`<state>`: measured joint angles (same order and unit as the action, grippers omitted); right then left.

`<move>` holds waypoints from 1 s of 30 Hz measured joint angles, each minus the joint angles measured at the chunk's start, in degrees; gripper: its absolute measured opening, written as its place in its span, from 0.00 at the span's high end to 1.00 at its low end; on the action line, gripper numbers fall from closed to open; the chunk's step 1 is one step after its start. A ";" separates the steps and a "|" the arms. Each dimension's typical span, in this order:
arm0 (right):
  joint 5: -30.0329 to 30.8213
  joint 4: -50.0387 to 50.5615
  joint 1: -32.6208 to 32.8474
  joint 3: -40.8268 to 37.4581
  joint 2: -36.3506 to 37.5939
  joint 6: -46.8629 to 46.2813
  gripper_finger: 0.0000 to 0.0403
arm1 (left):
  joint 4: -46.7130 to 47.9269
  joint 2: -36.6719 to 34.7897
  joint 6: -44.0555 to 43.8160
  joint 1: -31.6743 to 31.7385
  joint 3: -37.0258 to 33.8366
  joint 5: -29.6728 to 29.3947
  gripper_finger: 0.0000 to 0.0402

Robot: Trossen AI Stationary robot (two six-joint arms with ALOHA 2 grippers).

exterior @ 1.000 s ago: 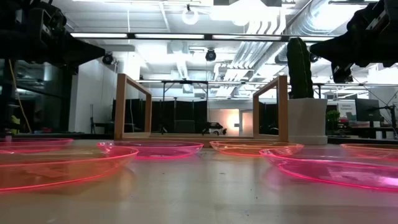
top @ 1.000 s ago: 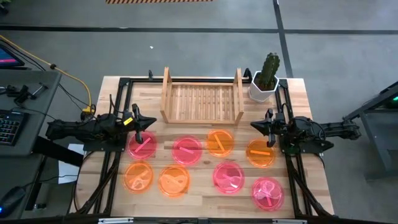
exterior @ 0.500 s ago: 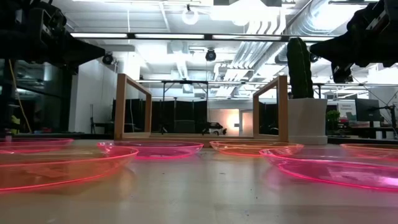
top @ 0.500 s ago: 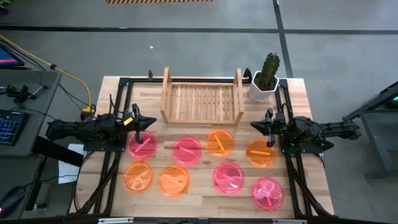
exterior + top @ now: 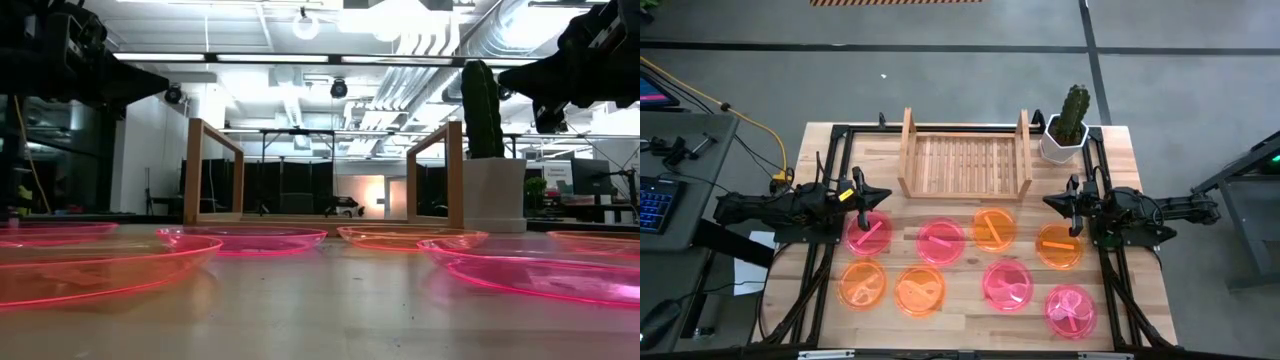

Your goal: Place and stack plates onto a shelf

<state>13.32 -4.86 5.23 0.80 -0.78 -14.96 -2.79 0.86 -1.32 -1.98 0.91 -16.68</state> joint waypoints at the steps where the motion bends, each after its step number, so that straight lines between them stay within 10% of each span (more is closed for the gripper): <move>1: 0.00 -0.01 0.00 -0.01 -0.01 0.00 1.00 | -0.01 0.01 0.01 -0.02 0.00 0.00 0.99; 21: -0.01 -0.15 0.00 0.00 -0.02 -0.58 1.00 | -0.02 0.01 0.01 -0.01 0.00 -0.01 0.99; 30: 4.72 -15.64 0.00 0.00 0.00 -26.48 1.00 | 0.00 -0.01 0.02 0.00 0.00 -0.01 0.99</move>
<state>18.04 -20.50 5.23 0.80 -0.78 -41.44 -2.79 0.84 -1.30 -1.98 0.91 -16.69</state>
